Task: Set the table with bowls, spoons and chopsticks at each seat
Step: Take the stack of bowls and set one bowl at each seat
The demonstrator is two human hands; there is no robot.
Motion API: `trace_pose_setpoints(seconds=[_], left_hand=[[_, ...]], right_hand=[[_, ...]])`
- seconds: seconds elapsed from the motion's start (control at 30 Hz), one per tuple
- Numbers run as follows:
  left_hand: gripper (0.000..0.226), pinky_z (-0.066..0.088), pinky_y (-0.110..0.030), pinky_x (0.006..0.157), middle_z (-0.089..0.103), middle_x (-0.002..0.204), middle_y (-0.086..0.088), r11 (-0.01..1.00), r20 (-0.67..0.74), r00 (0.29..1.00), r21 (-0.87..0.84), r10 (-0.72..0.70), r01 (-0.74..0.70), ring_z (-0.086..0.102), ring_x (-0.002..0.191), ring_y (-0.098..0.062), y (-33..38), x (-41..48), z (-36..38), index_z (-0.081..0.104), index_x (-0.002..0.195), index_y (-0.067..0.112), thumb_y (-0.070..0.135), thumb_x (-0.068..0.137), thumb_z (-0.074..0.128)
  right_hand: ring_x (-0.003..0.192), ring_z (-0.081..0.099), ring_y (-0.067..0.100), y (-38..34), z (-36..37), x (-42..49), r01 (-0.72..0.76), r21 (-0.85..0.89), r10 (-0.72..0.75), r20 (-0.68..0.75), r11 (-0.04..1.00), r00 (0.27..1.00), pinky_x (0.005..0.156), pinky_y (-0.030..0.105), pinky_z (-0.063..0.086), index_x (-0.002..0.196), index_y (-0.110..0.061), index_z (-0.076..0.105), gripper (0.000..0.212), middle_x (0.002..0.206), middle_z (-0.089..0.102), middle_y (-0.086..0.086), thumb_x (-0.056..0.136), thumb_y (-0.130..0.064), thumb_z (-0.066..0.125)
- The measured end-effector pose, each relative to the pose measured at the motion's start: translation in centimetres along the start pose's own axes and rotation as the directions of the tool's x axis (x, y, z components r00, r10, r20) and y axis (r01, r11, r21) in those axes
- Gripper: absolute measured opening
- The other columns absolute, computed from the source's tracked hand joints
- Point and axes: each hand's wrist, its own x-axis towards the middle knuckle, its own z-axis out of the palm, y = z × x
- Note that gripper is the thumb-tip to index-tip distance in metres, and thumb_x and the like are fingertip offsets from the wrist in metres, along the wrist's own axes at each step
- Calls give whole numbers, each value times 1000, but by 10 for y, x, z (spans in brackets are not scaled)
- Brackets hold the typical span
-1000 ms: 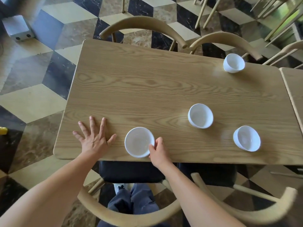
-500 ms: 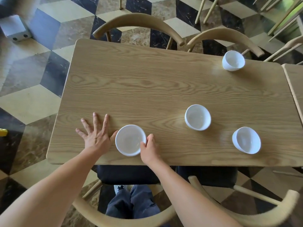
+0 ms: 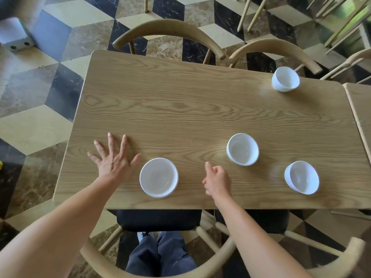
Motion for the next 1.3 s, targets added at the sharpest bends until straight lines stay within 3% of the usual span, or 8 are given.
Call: trace_pose_setpoints(seconds=[0.1,0.3,0.43,0.53,0.73,0.9,1.13,1.3], left_hand=[[88,-4,-74,113,-19,166,-5,1000,-18,1000,14,3,-3,-18,147,-51,3,17,-5,-2,157,38,81,85,22],[88,-4,-76,111,-13,167,-7,1000,-50,999,13,18,-18,-17,146,-53,17,34,-9,1,157,36,81,85,25],[90,-6,-76,110,-12,167,-8,1000,-72,997,16,16,-15,-16,146,-53,17,37,-3,2,157,36,83,84,22],[91,-7,-76,109,-12,167,-8,1000,-93,995,22,23,-21,-16,146,-53,15,38,0,1,158,35,84,83,18],[93,-7,-76,109,-12,167,-9,999,-119,992,20,38,-36,-18,145,-53,14,38,3,1,158,34,85,82,14],[92,-4,-77,110,-6,167,-12,999,-137,989,17,46,-44,-15,146,-55,15,36,1,6,159,33,83,83,19],[92,-3,-71,114,0,168,-7,1000,-190,981,-2,24,-25,-8,148,-50,12,36,1,12,157,39,86,80,23],[96,-3,-71,115,-2,168,-8,999,-192,981,-13,28,-31,-8,148,-52,9,46,-5,10,157,38,88,77,26]], right_hand=[[42,45,16,-1,-36,22,-135,200,154,-82,970,985,33,23,32,75,-7,53,47,64,60,10,97,-48,49],[36,36,12,-5,-56,55,-291,398,315,6,870,949,31,19,21,87,-10,52,41,62,55,11,99,-49,46],[29,31,9,-7,-58,65,-341,549,401,11,763,916,30,15,17,87,-4,48,29,64,52,13,103,-28,41],[29,32,9,-6,-61,72,-333,527,409,-31,782,912,30,15,17,84,-3,49,22,63,54,13,99,-13,36],[30,29,8,-18,-66,80,-242,399,283,-47,885,958,30,14,15,85,1,51,25,62,51,13,92,1,27],[28,27,7,-60,-37,82,-140,338,120,79,931,990,31,13,15,91,-2,46,14,62,50,14,93,0,32],[29,29,8,-133,19,96,-22,236,-34,231,972,972,31,14,16,88,-3,45,7,63,53,16,93,-4,39],[28,30,8,-171,54,113,4,208,-59,262,978,963,31,12,17,84,-6,44,12,64,53,16,95,-4,38]])
